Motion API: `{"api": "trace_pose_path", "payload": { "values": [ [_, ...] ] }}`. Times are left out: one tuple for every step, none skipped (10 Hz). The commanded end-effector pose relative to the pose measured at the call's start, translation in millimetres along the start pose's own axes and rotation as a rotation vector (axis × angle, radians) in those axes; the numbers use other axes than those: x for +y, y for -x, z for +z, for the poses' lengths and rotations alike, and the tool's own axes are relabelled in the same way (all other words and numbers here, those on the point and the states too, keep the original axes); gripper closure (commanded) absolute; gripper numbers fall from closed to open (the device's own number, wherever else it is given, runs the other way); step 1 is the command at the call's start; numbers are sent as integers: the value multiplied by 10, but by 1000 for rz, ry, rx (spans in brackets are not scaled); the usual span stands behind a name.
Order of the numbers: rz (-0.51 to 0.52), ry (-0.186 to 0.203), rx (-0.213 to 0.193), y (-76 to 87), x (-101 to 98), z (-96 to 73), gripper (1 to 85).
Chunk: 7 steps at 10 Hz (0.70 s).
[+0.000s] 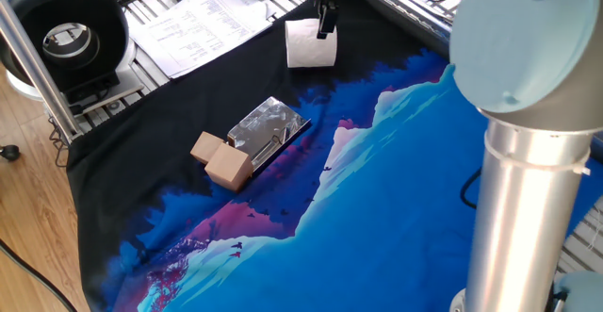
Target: Put the toilet paper on its holder
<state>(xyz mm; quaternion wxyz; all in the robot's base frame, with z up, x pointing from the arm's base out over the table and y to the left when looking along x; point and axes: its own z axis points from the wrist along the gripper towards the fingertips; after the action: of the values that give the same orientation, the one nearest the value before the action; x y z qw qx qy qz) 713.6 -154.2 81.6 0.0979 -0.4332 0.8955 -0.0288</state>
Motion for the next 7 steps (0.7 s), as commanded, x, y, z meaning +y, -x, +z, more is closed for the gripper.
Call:
{"api": "trace_pose_path", "payload": {
  "values": [
    [10,-19,-25,116,-101,169,7],
    [3,-32,-39,148,-145,220,7],
    [15,-24,-63,208,-138,264,7],
    [29,-16,-69,226,-119,280,7],
    [61,12,-84,270,-52,277,7],
    [78,43,-88,284,26,262,7],
    [78,58,-82,272,63,232,7]
  ]
}}
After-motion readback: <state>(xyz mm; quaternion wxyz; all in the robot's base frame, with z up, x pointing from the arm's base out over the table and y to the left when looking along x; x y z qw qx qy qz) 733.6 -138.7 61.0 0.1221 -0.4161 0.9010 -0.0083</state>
